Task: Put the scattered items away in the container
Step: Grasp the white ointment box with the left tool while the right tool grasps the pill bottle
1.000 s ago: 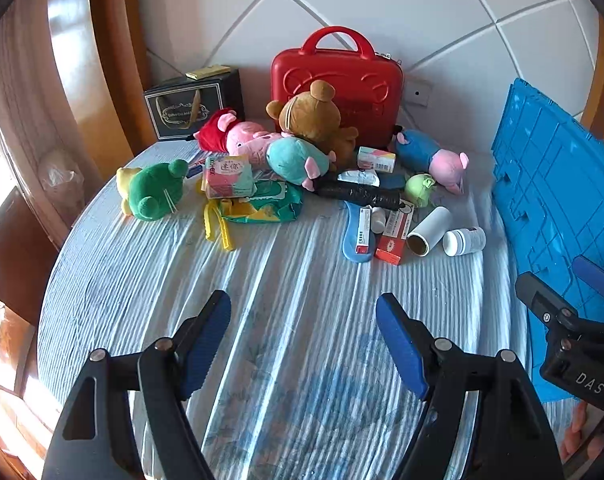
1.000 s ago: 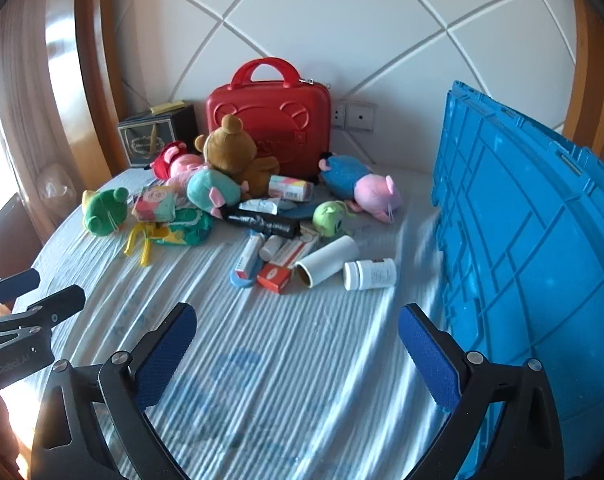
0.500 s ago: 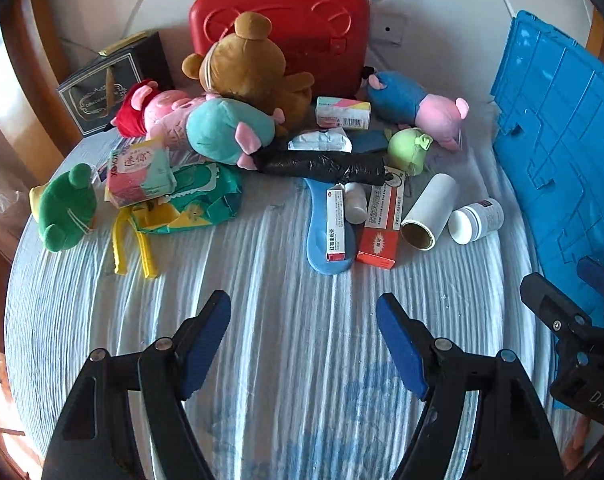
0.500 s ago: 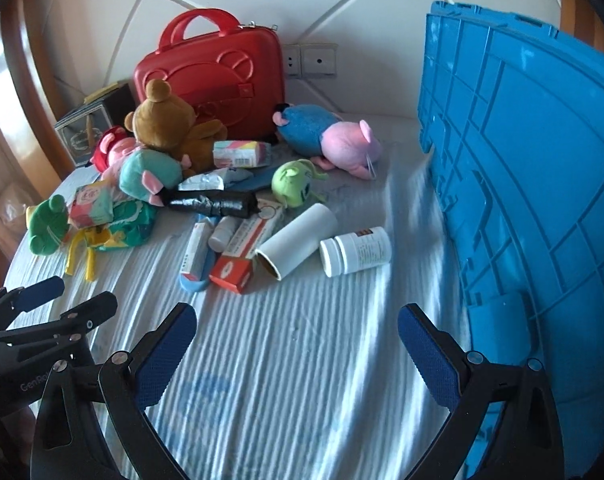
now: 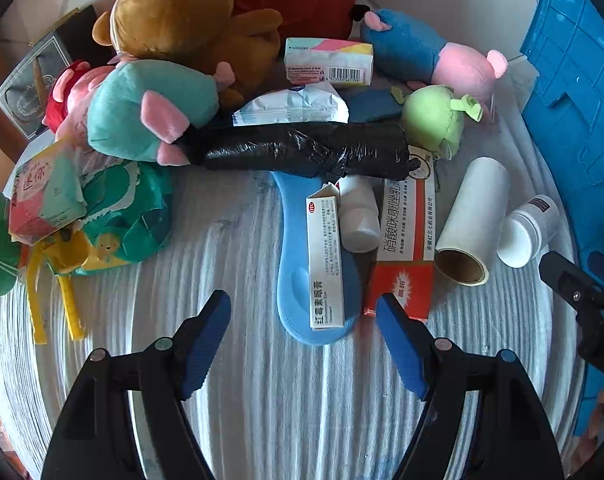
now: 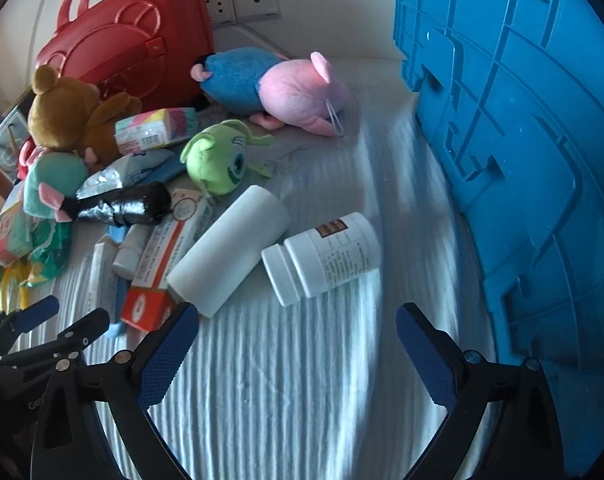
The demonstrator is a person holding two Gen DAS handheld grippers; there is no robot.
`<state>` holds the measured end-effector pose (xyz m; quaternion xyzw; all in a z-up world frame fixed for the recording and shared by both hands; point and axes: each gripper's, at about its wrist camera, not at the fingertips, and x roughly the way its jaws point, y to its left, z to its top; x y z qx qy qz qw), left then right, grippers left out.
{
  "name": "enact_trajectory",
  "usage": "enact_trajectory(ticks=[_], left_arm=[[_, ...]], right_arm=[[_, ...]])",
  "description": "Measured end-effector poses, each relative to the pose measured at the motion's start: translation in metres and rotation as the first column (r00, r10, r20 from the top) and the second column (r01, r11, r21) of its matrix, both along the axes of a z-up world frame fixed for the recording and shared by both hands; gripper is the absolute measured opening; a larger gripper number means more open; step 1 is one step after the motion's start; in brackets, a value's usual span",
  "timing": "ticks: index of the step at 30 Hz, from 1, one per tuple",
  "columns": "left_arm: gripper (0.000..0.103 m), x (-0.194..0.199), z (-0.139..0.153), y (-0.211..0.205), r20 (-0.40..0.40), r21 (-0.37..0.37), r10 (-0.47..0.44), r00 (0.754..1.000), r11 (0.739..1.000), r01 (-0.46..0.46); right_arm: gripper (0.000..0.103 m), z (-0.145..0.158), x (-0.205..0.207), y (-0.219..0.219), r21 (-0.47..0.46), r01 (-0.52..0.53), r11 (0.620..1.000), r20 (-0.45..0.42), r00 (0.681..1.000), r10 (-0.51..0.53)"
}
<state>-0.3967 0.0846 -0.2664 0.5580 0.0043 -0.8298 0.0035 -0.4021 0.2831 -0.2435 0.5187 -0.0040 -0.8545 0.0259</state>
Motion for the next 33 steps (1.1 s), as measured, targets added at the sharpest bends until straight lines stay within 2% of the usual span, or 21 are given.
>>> enact_trajectory(ticks=[6,11,14,16,18,27,33], left_arm=[[0.073,-0.014,-0.016,-0.003,0.012,0.011,-0.003,1.000,1.000,0.003],[0.062,-0.019,-0.020,0.001,0.008,0.039,-0.021,1.000,0.999,0.021],[0.061,-0.019,-0.022,0.002,0.016,0.047,-0.021,1.000,0.999,0.020],[0.061,-0.018,-0.023,0.001,0.018,0.054,-0.019,1.000,0.998,0.018],[0.053,-0.019,-0.024,0.000,0.019,0.074,-0.021,1.000,0.997,0.019],[0.052,-0.006,-0.019,0.001,0.010,0.066,-0.015,1.000,0.998,0.014],[0.052,0.015,-0.004,0.000,-0.010,0.058,-0.008,1.000,0.998,0.009]], right_arm=[[0.100,-0.022,-0.023,0.006,0.015,0.008,1.000,0.027,1.000,-0.009],[0.087,-0.029,-0.036,0.008,-0.017,0.044,0.999,0.010,0.999,-0.043],[0.068,-0.039,-0.046,0.008,-0.017,0.057,0.998,0.046,0.997,-0.056],[0.049,-0.047,-0.049,0.007,-0.007,0.055,0.998,0.077,0.996,-0.054],[0.044,-0.050,-0.045,0.005,0.022,0.040,0.999,0.064,0.997,-0.041],[0.044,-0.054,-0.015,-0.002,0.053,-0.037,0.998,0.087,0.996,0.033],[0.044,-0.047,0.013,-0.010,0.027,-0.074,0.997,0.098,0.993,0.071]])
